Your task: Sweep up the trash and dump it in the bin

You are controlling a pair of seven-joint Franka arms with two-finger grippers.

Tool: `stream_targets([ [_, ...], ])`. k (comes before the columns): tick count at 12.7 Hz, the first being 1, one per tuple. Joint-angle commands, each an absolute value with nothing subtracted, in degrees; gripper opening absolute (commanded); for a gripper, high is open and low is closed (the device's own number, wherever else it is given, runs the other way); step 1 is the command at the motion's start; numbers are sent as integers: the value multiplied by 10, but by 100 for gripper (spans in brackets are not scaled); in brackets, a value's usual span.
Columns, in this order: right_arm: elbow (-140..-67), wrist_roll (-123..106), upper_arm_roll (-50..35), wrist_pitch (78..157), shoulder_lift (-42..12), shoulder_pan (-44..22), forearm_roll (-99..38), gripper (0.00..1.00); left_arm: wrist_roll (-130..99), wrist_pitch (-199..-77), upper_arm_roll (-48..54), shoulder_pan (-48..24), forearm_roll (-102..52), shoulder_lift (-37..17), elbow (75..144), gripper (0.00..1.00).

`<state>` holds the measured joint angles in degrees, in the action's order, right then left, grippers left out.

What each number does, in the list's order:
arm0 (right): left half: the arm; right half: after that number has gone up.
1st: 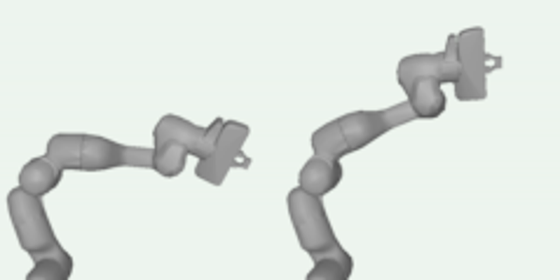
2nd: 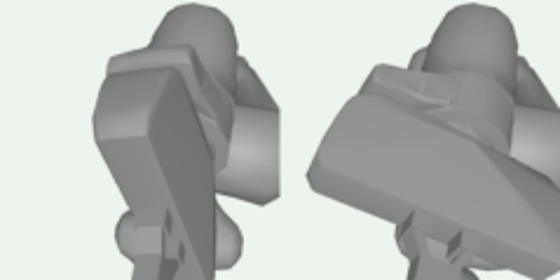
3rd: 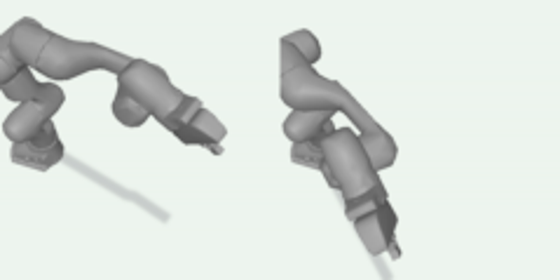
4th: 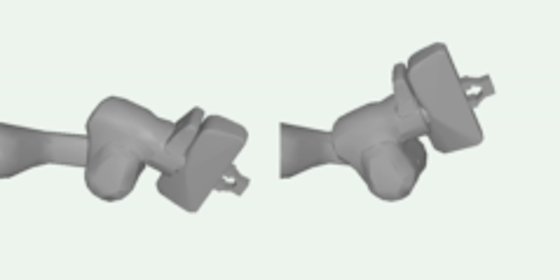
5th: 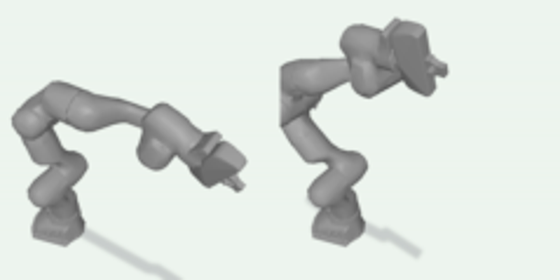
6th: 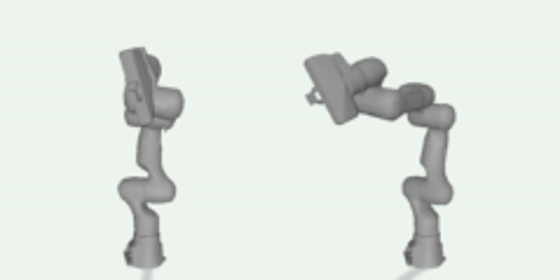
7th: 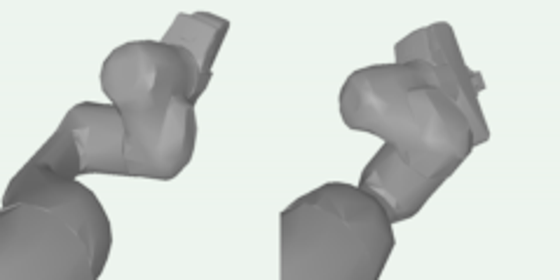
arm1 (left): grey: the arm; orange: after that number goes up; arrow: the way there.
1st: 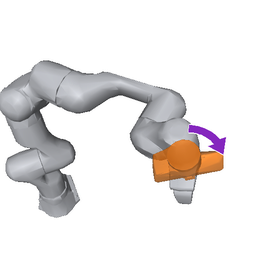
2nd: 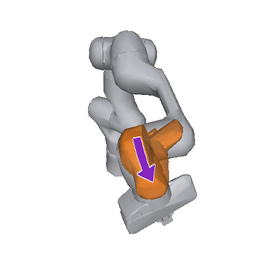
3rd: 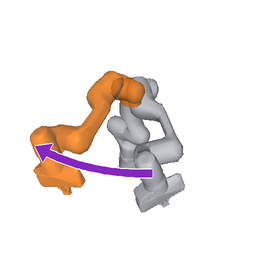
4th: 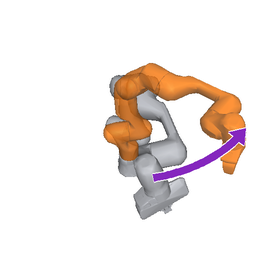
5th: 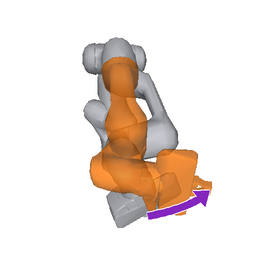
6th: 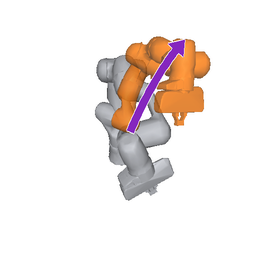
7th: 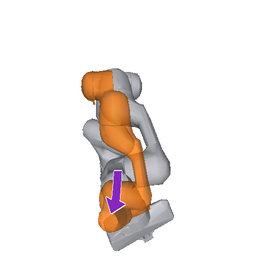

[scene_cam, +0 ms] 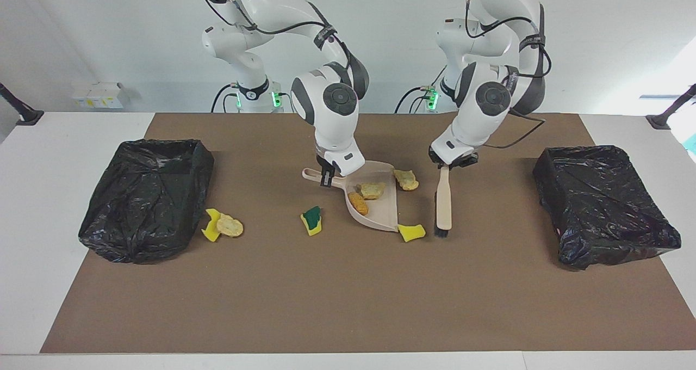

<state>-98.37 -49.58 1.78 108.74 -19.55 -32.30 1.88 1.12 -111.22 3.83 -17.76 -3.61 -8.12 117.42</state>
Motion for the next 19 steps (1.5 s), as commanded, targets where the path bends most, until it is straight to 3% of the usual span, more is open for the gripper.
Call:
stream_targets([
  [1,-987,-506,15,1100,-196,-315,30,0,16,-1069,38,-225,-26,-62,1177,0],
  [6,-988,-506,14,1100,-196,-313,30,0,-23,-1018,40,-310,-41,-45,1170,0],
  [11,-988,-506,14,1100,-195,-313,30,0,-25,-1015,33,-305,-66,-5,1154,0],
  [14,-988,-506,15,1100,-196,-313,30,0,-25,-1008,26,-264,-66,17,1158,0],
  [16,-988,-506,15,1100,-196,-313,30,0,-54,-1007,25,-223,-68,34,1191,0],
  [19,-988,-537,13,1100,-195,-313,61,0,-183,-1052,25,-204,-67,82,1298,0],
])
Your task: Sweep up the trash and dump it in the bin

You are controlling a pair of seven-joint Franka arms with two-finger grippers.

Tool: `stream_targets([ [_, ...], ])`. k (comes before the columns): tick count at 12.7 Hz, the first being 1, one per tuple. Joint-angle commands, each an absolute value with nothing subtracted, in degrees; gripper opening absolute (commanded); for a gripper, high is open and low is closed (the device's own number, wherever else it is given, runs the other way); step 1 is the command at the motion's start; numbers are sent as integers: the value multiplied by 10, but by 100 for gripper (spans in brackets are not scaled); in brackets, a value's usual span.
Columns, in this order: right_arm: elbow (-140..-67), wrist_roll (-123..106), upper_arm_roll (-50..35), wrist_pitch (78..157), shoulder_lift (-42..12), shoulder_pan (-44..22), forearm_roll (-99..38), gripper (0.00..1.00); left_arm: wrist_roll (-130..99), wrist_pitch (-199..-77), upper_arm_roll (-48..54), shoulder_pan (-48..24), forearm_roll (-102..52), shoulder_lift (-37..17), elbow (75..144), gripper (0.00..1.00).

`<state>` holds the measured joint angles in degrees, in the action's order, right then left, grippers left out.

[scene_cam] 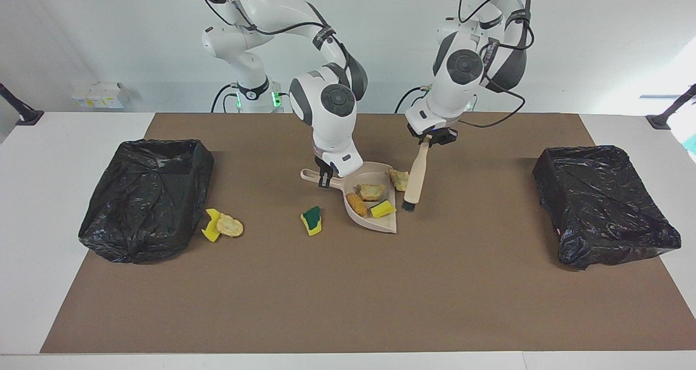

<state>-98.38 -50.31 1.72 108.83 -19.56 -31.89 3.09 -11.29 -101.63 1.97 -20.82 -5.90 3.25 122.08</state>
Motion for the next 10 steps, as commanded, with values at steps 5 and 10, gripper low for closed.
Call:
stream_targets([
  [5,-989,-587,14,1098,-193,-322,78,0,-365,-1125,29,-299,-69,72,1347,0],
  [10,-991,-584,11,1098,-191,-323,68,0,-362,-1193,29,-384,-172,53,1347,0],
])
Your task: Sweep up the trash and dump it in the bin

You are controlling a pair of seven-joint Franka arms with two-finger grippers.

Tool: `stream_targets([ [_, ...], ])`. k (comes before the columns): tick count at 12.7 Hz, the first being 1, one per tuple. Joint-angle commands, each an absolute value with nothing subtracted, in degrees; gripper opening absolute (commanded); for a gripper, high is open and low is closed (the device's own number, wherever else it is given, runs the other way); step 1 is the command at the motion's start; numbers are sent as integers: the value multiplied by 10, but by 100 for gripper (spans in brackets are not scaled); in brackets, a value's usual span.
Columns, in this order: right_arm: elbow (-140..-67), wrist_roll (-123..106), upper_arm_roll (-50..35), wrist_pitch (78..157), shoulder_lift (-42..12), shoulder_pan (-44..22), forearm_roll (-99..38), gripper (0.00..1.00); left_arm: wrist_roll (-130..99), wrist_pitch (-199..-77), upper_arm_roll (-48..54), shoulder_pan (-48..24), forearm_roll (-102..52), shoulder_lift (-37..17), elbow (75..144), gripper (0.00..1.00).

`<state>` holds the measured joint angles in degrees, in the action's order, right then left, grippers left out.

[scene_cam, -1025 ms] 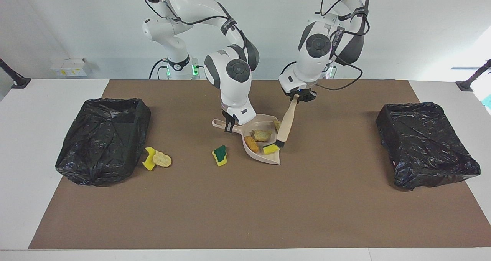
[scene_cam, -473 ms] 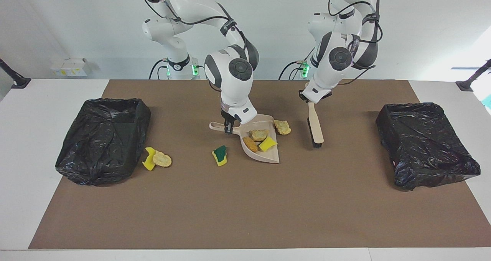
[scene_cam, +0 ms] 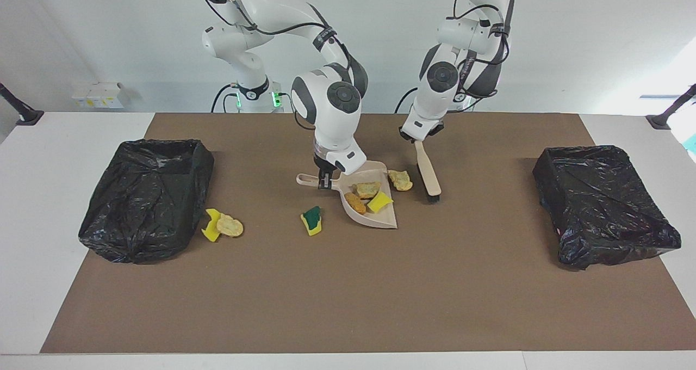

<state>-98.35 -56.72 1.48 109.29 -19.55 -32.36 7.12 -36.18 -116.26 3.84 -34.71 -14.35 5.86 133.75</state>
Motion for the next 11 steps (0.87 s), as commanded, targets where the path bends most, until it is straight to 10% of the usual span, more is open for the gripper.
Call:
stream_targets([
  [1,-996,-582,11,1099,-190,-320,58,0,-357,-1229,29,-400,-184,41,1345,0],
  [11,-1009,-613,12,1115,-173,-288,-41,0,-417,-1124,22,-361,-176,61,1267,0],
])
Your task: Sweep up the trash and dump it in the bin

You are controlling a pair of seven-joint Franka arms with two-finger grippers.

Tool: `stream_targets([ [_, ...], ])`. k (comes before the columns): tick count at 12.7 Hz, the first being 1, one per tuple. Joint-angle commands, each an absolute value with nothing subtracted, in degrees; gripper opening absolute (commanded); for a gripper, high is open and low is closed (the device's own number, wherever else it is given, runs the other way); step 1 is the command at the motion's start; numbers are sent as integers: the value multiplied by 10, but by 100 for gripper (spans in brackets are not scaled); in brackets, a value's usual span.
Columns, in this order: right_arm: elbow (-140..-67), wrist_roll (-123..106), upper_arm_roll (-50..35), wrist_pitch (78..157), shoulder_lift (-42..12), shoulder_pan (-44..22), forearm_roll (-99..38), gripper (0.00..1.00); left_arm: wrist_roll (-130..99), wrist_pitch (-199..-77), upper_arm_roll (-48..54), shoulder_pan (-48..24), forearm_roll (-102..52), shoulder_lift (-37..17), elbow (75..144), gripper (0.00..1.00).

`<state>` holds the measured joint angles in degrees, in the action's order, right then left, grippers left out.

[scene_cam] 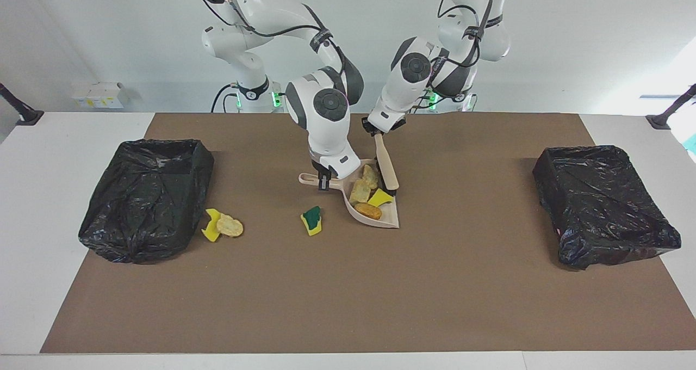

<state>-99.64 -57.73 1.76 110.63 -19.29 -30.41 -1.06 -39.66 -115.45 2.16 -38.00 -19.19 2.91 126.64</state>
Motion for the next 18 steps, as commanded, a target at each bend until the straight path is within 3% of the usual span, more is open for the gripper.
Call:
stream_targets([
  [1,-1009,-617,11,1115,-168,-280,-53,0,-417,-1118,23,-345,-171,75,1267,0],
  [5,-1005,-637,11,1115,-160,-258,-74,0,-413,-1094,23,-320,-152,93,1254,0],
  [10,-964,-709,13,1097,-155,-178,-84,0,-404,-1079,28,-330,-133,92,1236,0],
  [18,-886,-814,19,966,-153,-66,-75,0,-456,-1189,31,-473,-133,70,1316,0],
])
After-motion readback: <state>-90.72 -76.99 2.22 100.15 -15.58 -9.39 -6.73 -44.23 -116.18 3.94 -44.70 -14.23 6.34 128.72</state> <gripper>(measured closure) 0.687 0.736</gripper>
